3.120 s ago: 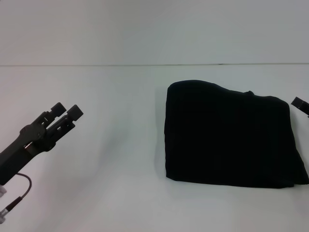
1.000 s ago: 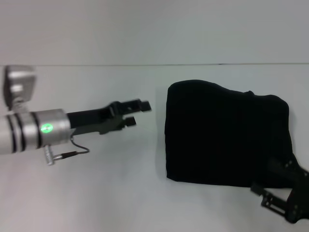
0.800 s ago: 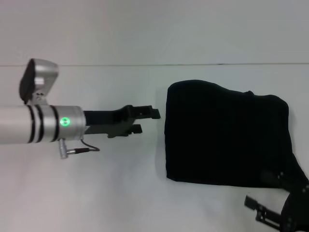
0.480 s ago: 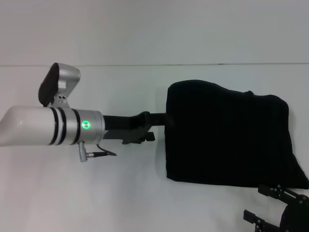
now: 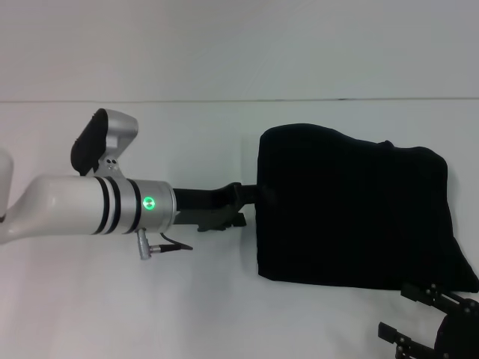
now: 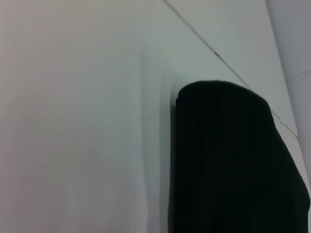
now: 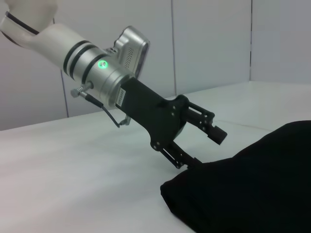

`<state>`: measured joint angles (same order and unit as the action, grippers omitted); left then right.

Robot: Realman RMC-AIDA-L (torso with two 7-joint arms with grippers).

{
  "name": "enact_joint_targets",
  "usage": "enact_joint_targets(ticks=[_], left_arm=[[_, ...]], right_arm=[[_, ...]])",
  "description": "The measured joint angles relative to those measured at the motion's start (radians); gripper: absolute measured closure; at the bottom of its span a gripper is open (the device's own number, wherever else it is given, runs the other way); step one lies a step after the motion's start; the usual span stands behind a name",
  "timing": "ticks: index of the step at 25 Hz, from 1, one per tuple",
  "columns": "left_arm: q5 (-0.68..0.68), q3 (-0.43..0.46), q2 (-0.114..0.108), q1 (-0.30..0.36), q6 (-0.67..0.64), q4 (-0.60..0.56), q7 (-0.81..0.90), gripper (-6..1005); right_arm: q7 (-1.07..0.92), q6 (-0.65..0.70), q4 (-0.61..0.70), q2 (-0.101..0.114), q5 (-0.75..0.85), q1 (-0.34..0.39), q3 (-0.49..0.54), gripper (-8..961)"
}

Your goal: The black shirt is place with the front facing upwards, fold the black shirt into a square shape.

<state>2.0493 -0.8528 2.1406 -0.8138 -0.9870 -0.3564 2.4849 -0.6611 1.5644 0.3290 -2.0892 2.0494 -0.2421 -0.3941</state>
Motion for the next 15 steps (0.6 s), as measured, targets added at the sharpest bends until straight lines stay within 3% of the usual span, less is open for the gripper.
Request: enact_joint_targets(ticks=[6,15], left_arm=[[0.000,-0.009,0.018,-0.004,0.001,-0.001,0.001,157],[-0.004,-0.043,0.024,-0.017,-0.001,-0.002,-0.036,179]], right_arm=[[0.000,0.007,-0.001,0.000,-0.002,0.001,0.000,172],[-0.001,0.008,-0.003,0.000,-0.005,-0.001,0.003,170]])
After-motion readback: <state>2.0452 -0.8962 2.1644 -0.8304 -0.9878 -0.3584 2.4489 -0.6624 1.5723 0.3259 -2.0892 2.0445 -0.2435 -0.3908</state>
